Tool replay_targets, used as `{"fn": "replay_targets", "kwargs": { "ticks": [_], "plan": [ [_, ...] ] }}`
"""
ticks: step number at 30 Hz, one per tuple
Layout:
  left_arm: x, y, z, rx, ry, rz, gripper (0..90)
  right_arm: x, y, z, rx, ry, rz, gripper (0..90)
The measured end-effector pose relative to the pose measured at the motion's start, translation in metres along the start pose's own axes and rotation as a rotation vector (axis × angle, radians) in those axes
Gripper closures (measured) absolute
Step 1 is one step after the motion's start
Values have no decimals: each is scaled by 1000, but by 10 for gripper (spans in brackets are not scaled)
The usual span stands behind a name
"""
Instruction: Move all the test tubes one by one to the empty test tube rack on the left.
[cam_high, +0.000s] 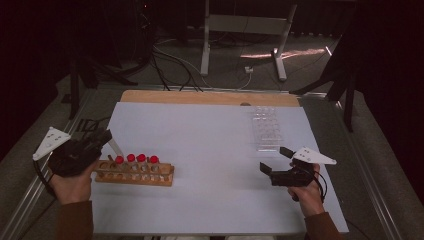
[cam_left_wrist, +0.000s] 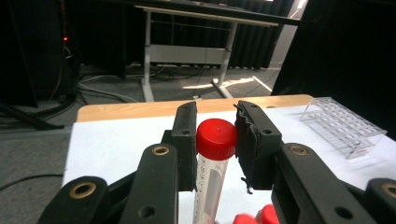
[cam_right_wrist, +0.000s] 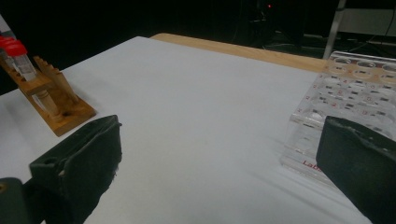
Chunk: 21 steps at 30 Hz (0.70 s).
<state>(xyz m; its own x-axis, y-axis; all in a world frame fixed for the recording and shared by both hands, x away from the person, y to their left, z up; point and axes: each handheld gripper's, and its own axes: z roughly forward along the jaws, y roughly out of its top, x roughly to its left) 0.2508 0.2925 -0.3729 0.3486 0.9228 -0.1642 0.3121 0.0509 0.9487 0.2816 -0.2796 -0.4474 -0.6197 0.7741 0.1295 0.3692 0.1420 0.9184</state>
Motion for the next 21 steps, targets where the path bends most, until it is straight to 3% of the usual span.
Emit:
{"fn": "replay_targets", "kwargs": {
  "ticks": [10,14,21],
  "plan": [
    [8,-11,-9,22,27,-3,711,-1,0,0,-1,1,5,2],
    [8,-20,-6,55,46,6,711,-1,0,-1,-2,1,5,2],
    [11,-48,2,105,56,-16,710,-3,-2,-2,0,1,10,1]
  ]
}}
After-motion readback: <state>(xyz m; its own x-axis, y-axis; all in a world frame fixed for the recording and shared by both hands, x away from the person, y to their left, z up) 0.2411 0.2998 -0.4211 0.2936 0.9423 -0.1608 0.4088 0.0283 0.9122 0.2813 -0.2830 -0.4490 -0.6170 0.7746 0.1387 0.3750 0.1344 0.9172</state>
